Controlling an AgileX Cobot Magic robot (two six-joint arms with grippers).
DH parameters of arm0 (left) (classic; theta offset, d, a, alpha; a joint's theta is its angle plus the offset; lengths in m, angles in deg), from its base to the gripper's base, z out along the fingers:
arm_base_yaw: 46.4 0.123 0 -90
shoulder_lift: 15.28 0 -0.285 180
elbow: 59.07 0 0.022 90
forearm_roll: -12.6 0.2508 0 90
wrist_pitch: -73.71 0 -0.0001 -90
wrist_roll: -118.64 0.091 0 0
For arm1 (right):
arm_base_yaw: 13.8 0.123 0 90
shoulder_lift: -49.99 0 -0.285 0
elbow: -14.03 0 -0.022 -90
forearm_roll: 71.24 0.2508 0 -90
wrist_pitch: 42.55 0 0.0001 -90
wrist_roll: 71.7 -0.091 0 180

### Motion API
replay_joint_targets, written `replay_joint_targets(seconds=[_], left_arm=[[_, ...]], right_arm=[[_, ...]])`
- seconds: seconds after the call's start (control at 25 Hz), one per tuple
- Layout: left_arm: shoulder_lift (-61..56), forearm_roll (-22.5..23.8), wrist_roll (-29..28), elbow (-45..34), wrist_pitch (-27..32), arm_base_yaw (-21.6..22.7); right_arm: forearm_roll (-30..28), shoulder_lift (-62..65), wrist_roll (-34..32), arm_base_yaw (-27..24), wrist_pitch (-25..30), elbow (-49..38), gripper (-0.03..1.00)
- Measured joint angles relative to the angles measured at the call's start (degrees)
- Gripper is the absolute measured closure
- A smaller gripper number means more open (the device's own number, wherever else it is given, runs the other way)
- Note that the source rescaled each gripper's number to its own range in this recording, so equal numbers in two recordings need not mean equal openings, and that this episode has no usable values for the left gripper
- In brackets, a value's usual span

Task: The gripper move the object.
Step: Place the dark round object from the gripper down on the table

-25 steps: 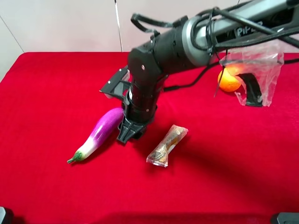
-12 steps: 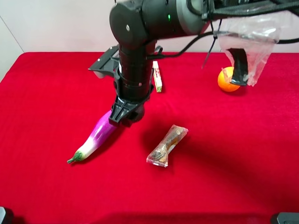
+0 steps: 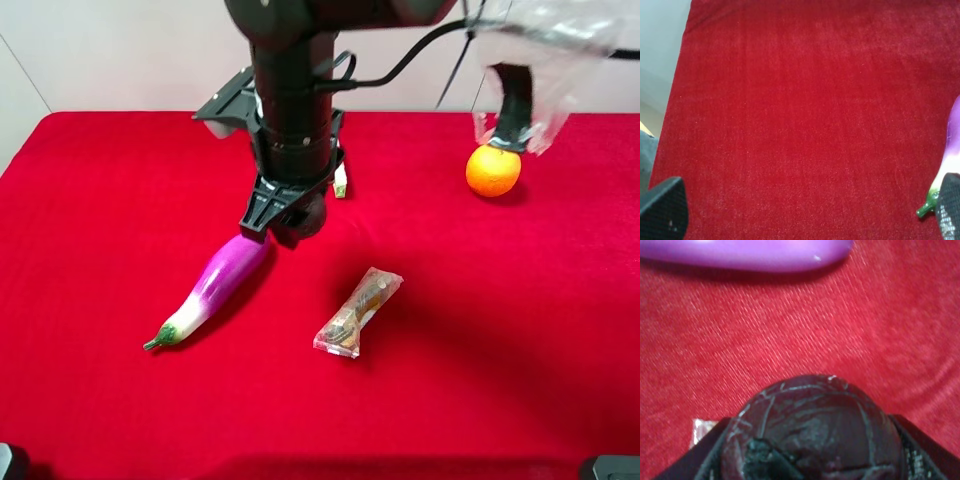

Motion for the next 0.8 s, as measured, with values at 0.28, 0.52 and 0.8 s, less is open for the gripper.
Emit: replay_joint_targets(seconds=[0.28, 0.52, 0.8], left_arm=[[0.0, 0.0, 0.0, 0.0, 0.0, 0.0], [0.0, 0.0, 0.0, 0.0, 0.0, 0.0], [0.0, 0.0, 0.0, 0.0, 0.0, 0.0]], right_arm=[[-0.43, 4.52, -0.43, -3.24, 1.98, 0.0, 0.97], [-0.47, 7.1, -0.43, -6.85, 2.67, 0.0, 0.97], [-0.48, 10.99, -1.16, -10.9, 2.67, -3.25, 0.97]])
